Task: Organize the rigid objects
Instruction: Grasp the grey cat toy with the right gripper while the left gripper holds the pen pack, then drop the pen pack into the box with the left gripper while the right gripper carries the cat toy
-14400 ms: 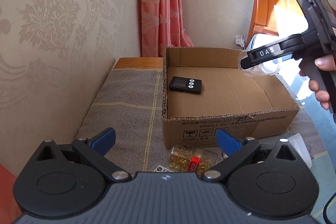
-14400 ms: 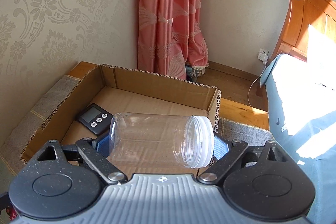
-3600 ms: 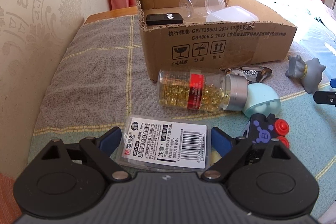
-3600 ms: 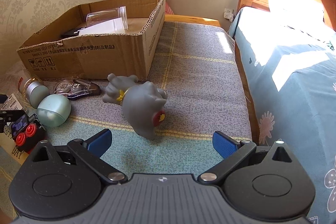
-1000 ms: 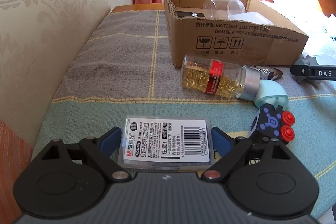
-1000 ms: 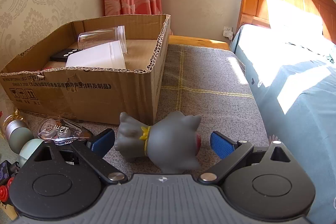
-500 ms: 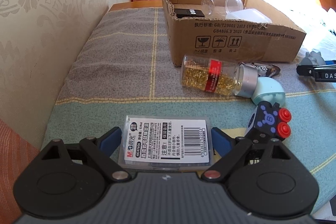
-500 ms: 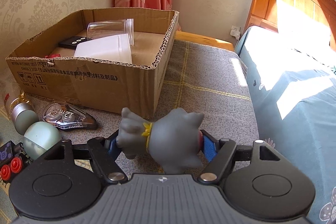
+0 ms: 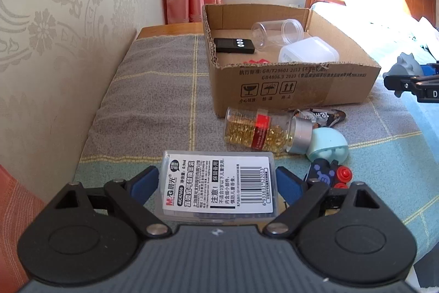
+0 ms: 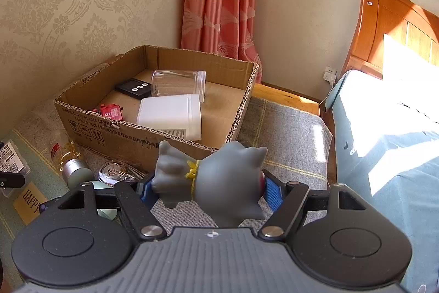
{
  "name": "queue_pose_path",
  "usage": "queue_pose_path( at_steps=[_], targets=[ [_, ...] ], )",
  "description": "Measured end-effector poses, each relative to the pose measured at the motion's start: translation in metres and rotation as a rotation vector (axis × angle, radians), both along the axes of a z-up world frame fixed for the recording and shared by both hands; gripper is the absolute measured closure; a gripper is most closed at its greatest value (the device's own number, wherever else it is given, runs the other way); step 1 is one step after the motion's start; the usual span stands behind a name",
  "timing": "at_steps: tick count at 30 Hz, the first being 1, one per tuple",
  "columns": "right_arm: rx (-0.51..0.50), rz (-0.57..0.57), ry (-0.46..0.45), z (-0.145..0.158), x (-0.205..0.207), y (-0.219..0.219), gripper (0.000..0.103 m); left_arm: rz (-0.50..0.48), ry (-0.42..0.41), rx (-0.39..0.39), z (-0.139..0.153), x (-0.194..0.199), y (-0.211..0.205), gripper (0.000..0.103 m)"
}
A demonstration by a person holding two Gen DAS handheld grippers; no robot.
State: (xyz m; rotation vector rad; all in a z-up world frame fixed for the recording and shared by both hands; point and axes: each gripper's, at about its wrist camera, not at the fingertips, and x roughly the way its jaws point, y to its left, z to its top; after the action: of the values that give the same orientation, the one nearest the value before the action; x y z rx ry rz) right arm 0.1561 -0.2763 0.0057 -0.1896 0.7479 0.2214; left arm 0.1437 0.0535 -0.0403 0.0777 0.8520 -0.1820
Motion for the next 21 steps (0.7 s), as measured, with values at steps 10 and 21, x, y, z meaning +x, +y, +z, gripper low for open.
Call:
queue_pose_path(
  at_steps=[10, 21],
  targets=[
    [0.025, 0.078, -0.046, 0.016, 0.028, 0.019, 0.025, -0.013, -0.14, -0.034, 0.049, 0.038, -0.018, 0.013],
    [0.045, 0.113, -0.032, 0.009, 0.052, 0.029, 0.025, -0.044, -0.181, -0.049, 0.069, 0.121, -0.053, 0.013]
  ],
)
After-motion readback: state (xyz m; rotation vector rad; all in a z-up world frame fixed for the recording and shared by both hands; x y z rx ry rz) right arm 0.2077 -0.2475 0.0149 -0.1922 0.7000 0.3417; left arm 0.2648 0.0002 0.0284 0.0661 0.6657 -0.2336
